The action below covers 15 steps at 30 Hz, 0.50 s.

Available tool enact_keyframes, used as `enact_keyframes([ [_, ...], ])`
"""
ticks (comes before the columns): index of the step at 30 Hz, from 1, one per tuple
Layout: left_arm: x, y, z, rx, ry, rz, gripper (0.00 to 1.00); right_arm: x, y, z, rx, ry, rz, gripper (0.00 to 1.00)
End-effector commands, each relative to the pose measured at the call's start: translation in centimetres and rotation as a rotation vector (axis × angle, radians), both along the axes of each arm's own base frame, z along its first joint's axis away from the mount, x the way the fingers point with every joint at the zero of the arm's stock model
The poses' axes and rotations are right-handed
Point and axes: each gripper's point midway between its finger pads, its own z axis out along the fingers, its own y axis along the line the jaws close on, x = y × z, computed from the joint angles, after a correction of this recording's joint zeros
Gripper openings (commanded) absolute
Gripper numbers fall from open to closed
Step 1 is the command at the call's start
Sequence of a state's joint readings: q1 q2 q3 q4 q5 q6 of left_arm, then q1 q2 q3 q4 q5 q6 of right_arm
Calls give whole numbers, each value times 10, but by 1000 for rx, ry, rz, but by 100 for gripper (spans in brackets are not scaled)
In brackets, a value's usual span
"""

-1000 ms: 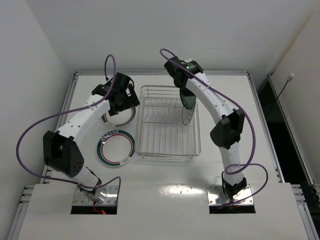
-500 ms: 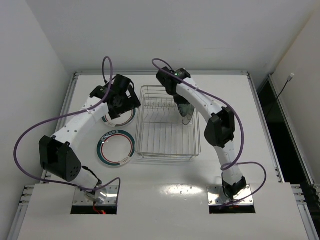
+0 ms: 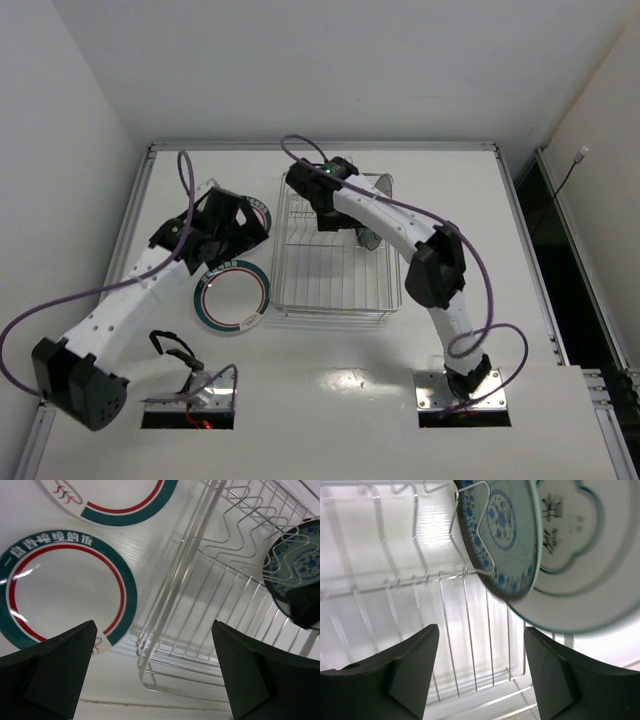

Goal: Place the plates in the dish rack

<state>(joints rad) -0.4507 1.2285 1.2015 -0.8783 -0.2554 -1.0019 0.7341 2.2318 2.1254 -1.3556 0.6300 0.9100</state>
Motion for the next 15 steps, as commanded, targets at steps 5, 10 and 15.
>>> enact_keyframes([
  [5,-19,44,-3,152,-213,3,100,-74,-1,171,290,-362,102,71],
  [10,-29,81,-11,256,-199,157,100,-131,7,166,477,-327,228,71],
  [15,-29,108,-23,314,-160,256,100,-161,23,161,603,-320,313,71],
])
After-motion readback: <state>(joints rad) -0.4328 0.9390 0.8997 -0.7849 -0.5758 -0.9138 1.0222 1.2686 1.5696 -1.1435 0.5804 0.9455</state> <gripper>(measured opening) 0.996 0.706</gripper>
